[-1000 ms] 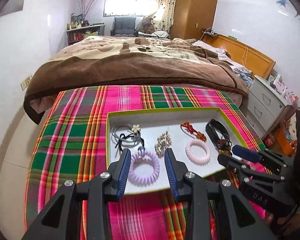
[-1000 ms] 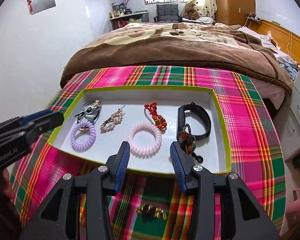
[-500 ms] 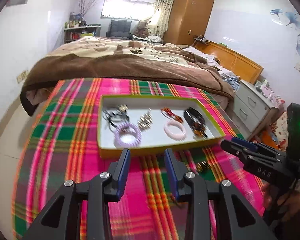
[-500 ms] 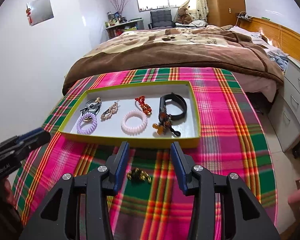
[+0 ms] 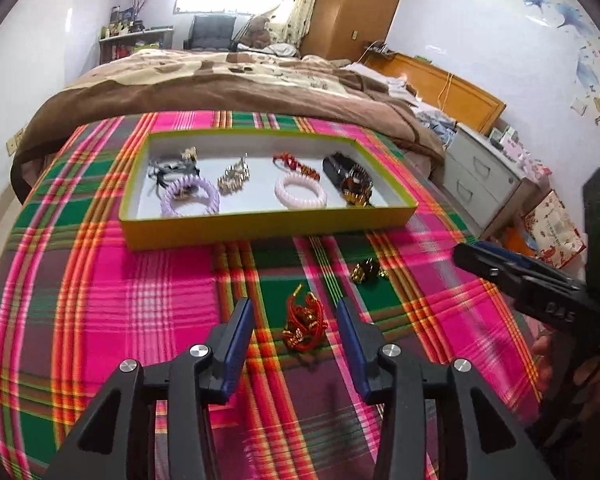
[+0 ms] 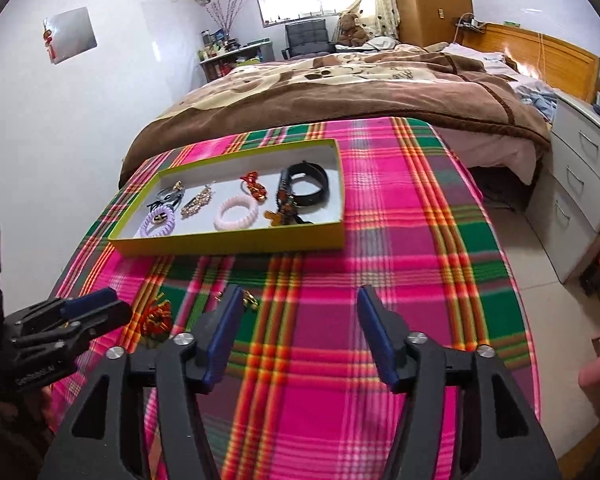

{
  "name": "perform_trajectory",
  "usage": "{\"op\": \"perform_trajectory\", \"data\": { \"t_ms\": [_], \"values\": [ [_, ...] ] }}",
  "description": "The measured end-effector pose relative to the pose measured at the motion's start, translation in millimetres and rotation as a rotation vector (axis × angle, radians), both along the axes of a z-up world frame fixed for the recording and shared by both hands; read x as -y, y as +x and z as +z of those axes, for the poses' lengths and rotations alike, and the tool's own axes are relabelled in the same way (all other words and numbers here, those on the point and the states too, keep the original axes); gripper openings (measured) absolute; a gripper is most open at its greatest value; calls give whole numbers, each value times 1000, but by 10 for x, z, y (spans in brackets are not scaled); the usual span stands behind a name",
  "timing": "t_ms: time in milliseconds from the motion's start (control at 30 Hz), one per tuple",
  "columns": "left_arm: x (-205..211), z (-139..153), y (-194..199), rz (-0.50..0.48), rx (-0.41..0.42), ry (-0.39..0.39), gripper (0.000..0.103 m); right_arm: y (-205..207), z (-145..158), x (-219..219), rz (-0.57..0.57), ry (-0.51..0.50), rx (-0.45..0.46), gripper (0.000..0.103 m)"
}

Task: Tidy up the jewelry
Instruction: 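Withdraw both open tools from the tray toward the last jewelry pieces, then grasp the red knotted ornament with the left tool while the right tool approaches the gold cluster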

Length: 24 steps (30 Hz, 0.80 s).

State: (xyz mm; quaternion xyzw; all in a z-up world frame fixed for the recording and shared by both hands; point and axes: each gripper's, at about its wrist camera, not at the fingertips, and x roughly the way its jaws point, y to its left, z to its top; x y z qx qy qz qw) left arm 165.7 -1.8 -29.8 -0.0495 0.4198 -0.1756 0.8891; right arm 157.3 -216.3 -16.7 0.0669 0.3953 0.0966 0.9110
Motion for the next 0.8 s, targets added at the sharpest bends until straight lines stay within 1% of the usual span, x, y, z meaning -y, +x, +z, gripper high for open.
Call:
{"op": "perform_trajectory", "data": {
  "t_ms": [100,367,433,467,733,767,800],
  "values": [
    [85,-72,6,-7,-12,11,43,-46,-33,73,1,1,-7,62],
    [291,-207,54,1,-38,115,43,-102,-63,175,-1,7,-11,62],
    [290,-209,69,10,-30,133,43,-111,-65,191,-2,5,-9,62],
    [306,-212,67,14,-21,156,43,-116,-62,204,-4,5,-7,62],
    [331,-219,72,17,-15,174,42,-115,-46,246,-26,16,1,62],
    [332,-218,69,20,-14,178,41,-109,-50,240,-26,14,-1,62],
    [335,-214,68,24,-15,183,37,-107,-53,233,-25,12,-3,62]
  ]
}}
